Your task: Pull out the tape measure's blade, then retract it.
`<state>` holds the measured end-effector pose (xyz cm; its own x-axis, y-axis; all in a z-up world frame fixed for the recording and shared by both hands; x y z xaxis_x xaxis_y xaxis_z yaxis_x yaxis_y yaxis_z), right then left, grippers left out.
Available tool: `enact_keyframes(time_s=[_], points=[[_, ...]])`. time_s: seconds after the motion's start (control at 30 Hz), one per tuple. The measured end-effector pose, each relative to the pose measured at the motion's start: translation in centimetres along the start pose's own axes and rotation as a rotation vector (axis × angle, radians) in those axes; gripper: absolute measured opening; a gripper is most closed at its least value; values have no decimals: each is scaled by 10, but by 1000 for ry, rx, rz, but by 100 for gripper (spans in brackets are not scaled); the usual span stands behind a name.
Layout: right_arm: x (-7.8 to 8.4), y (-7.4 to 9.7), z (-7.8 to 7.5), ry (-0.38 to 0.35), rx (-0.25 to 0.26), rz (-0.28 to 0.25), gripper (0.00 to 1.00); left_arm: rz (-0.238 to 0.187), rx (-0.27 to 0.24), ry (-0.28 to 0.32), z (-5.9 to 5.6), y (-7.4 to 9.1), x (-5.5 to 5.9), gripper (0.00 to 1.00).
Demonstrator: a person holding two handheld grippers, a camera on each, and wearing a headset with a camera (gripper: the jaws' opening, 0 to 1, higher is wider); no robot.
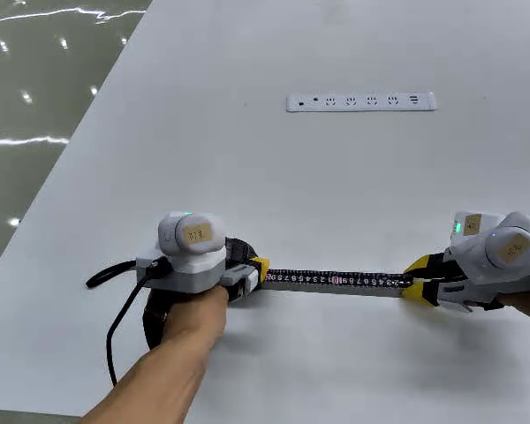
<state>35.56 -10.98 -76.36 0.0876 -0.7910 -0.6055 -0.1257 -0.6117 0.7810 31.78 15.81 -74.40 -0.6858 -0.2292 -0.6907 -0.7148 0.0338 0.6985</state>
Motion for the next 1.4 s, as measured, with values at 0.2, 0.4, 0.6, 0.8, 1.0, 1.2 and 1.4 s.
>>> enact_keyframes(time_s=[0.2,0.4,0.6,0.8,1.0,1.2,1.4], points=[[-1,-3,-1,1,-2,-1,10,2,0,2,0,0,0,58],[-3,-6,-1,1,-5,-2,10,6,2,5,0,-1,0,58],[-8,-9,-1,5,-8,-7,10,13,5,9,3,-5,0,58],[-13,-12,0,7,-12,-11,10,14,5,9,4,-6,0,58],[-12,-12,1,6,-14,-9,10,14,4,10,4,-7,0,58],[-14,-12,1,5,-14,-13,10,14,4,12,3,-8,0,58],[-19,-16,2,8,-19,-22,10,15,5,15,2,-7,0,58]])
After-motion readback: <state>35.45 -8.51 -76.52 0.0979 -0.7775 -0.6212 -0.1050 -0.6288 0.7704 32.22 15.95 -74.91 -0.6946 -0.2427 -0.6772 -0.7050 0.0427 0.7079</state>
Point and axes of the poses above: the centre of the closed fingertips' face, and the gripper's own axes: y roughly backward along the fingers, z roughly to its left, x roughly out of its underside, the point moved 5 cm from there along y, roughly backward along the fingers, and after that the axes turned 10 degrees about y, right-handed, at the moved point
